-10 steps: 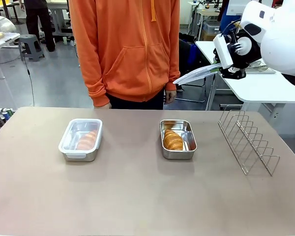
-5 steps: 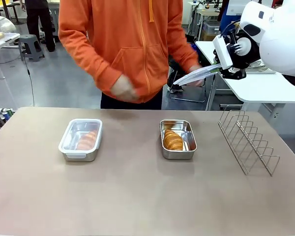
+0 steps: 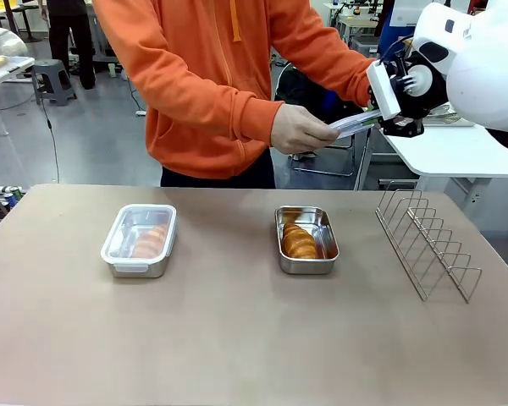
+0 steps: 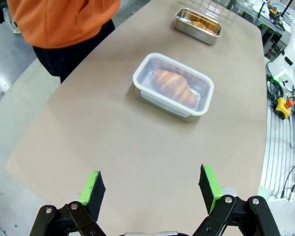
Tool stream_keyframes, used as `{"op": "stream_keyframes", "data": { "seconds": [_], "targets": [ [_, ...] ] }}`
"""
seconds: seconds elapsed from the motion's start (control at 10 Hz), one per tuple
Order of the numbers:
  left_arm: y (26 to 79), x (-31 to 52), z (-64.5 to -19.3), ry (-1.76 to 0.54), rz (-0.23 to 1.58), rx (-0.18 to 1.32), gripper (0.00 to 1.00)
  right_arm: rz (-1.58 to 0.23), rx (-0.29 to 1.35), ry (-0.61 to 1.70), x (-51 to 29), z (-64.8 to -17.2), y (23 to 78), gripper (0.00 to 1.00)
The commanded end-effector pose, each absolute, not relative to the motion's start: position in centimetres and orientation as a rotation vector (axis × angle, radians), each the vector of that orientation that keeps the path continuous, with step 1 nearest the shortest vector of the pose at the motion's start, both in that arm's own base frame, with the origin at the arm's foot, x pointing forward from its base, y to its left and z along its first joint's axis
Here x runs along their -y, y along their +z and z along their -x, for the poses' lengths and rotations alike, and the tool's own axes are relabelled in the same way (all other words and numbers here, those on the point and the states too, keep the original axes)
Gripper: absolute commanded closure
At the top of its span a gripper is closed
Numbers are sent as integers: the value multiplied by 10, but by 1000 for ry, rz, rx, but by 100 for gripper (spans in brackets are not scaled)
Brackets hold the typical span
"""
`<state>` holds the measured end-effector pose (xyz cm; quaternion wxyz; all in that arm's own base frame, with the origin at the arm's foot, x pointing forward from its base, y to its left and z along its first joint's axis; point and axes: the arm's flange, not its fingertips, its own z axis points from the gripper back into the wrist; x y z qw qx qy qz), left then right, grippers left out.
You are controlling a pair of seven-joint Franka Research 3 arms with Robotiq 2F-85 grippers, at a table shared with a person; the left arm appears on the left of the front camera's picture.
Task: Place the bread in airtight containers.
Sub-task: Release when the human grabs the Airtight Container lid.
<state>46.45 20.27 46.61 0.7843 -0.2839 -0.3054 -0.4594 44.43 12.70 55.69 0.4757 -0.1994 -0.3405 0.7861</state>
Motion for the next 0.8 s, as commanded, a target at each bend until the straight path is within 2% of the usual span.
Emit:
{"op": "stream_keyframes", "data": {
  "seconds": [0.0, 0.2, 0.3, 0.4, 0.5, 0.6, 0.7],
  "targets": [
    [469, -200, -464, -981, 605, 645, 0, 494, 837, 1920, -126, -444, 559, 100],
    [469, -200, -464, -981, 605, 645, 0, 494, 837, 1920, -126, -444, 559, 100],
    [469, -200, -464, -981, 605, 645, 0, 487, 831, 1921, -126, -444, 557, 34],
    [469, -200, -464, -981, 605, 645, 0, 449, 840, 1891, -127, -442, 564, 34],
    [469, -200, -464, -981, 605, 645, 0, 420, 821, 1854, -123, -438, 576, 0],
    [469, -200, -464, -981, 605, 645, 0, 390, 806, 1776, -115, -436, 591, 31],
    [469, -200, -464, -981, 605, 645, 0, 192, 820, 1637, -98, -435, 610, 0]
  ]
}}
